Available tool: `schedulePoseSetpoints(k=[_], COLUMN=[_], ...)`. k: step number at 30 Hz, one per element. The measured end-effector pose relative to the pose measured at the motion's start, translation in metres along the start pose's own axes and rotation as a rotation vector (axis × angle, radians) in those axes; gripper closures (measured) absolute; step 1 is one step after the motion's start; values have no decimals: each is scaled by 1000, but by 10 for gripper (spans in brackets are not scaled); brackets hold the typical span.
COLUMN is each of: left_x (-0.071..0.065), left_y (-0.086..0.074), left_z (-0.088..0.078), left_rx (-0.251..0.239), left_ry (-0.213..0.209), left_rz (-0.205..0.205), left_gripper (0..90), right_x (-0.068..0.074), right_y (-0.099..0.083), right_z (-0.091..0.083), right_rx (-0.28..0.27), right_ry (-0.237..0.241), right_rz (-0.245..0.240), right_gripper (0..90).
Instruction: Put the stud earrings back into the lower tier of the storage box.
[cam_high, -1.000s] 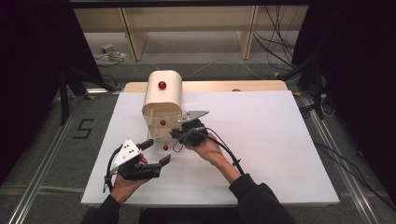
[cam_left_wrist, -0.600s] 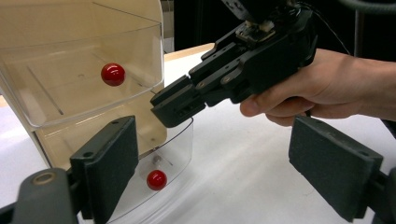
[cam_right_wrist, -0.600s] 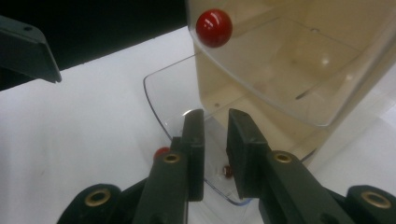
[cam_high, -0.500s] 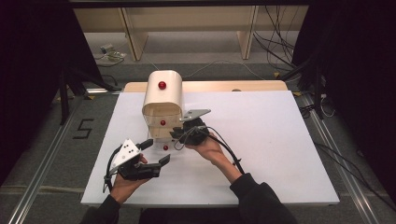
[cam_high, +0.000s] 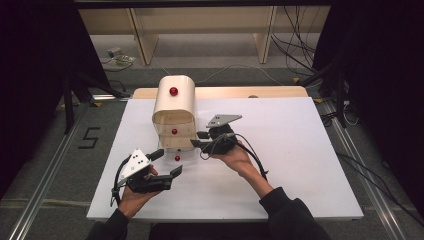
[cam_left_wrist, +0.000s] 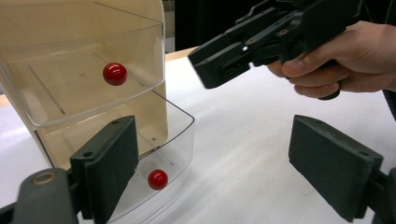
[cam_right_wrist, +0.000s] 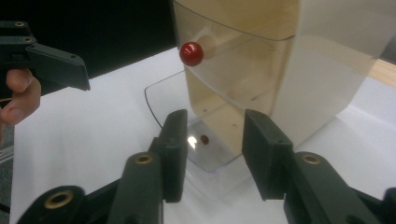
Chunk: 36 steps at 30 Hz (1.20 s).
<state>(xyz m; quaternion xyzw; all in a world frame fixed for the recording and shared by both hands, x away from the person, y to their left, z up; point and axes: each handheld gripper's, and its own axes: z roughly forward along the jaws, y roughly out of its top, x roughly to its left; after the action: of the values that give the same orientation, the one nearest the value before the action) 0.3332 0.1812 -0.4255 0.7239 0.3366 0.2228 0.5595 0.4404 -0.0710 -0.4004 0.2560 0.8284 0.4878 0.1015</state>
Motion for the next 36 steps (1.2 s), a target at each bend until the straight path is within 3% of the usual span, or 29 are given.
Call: schedulePoseSetpoints(k=[5, 15, 36], left_x=[0, 0, 0], left_y=[0, 0, 1], left_z=[1, 1, -1], left_rx=[2, 2, -6], left_ry=[-1, -1, -1], left_rz=[-1, -2, -2], left_gripper=[156, 156, 156], right_x=[-5, -13, -14], right_y=[-4, -17, -39], right_z=[-14, -39, -60], right_rx=[-10, -37, 31], right_ry=[-13, -45, -94], right_rz=[27, 46, 25], right_gripper=[514, 460, 368])
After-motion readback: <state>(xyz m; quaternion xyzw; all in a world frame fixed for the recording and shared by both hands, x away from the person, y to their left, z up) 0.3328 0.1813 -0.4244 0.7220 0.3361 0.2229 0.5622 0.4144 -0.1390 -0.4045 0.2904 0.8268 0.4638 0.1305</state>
